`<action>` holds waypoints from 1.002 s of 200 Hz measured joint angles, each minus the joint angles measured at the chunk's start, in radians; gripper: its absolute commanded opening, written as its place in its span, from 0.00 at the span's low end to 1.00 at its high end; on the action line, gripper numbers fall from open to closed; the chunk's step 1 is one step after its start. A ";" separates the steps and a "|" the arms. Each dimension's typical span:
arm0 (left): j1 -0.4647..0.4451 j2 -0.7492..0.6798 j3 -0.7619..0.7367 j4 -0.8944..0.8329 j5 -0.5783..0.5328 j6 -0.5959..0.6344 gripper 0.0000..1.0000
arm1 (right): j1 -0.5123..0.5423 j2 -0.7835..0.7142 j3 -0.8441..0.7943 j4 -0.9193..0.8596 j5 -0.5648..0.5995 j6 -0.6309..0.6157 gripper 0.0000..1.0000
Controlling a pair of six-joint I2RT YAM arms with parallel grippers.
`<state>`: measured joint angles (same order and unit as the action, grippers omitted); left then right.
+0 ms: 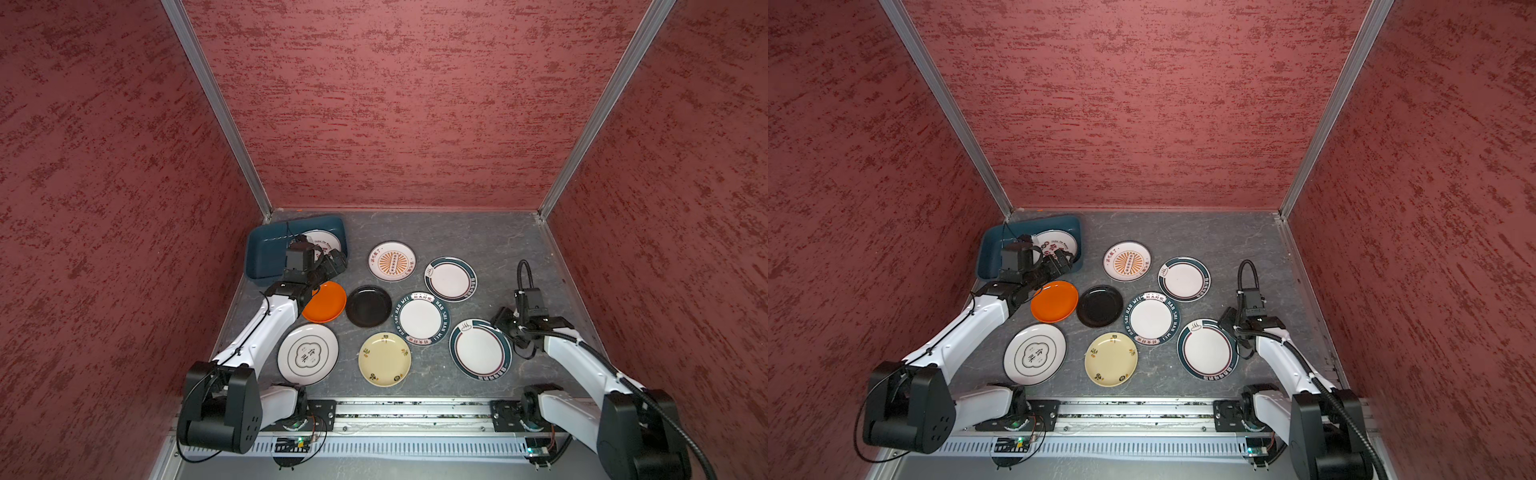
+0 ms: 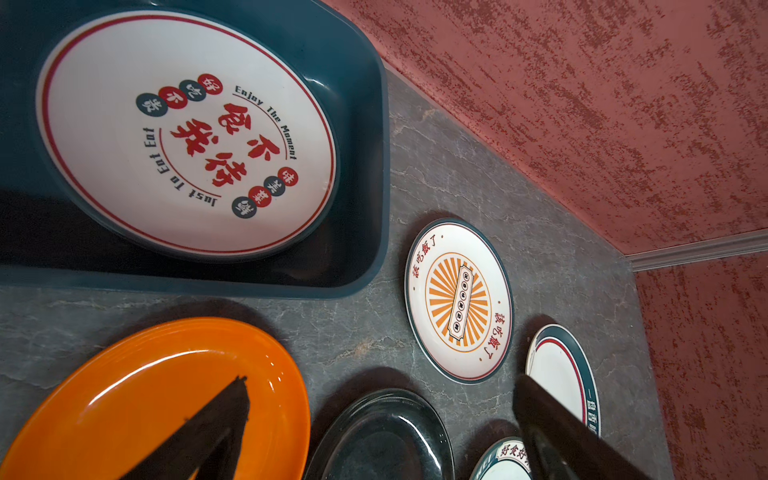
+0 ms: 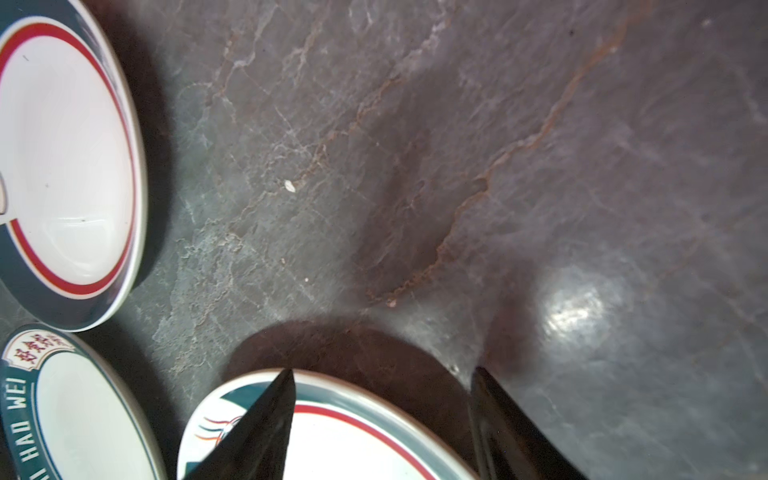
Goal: Place the plates into the plastic bin on the countertop
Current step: 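Lower the right gripper onto the rim of the green-rimmed white plate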
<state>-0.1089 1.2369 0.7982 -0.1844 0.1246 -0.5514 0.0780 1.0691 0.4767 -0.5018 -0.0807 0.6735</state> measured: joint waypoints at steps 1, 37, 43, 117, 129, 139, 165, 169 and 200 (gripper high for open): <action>0.000 0.000 0.000 0.000 0.000 0.000 0.99 | 0.000 -0.002 0.002 -0.001 -0.003 0.000 0.66; -0.010 0.000 0.000 0.002 -0.003 0.001 1.00 | 0.003 -0.020 0.051 -0.021 -0.021 -0.028 0.66; -0.012 -0.001 0.000 0.002 -0.003 0.001 0.99 | 0.006 -0.017 0.060 -0.027 -0.019 -0.034 0.67; -0.016 -0.024 0.000 -0.004 -0.014 0.003 0.99 | 0.157 0.138 0.104 -0.071 0.051 -0.061 0.72; -0.016 -0.032 0.000 -0.008 -0.018 0.005 0.99 | 0.173 0.145 0.104 -0.071 0.069 -0.060 0.72; -0.016 -0.037 0.000 -0.011 -0.019 0.007 0.99 | 0.185 0.148 0.104 -0.071 0.083 -0.060 0.72; -0.016 -0.040 0.000 -0.019 -0.022 0.008 0.99 | 0.200 0.153 0.104 -0.075 0.108 -0.053 0.73; -0.016 -0.040 0.000 -0.019 -0.021 0.008 0.99 | 0.201 0.152 0.104 -0.076 0.111 -0.052 0.73; -0.017 -0.040 0.000 -0.020 -0.021 0.008 0.99 | 0.205 0.119 0.104 -0.087 0.120 -0.042 0.74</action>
<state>-0.1257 1.1973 0.7982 -0.2047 0.1040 -0.5434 0.2829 1.1881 0.5808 -0.5888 0.0391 0.6315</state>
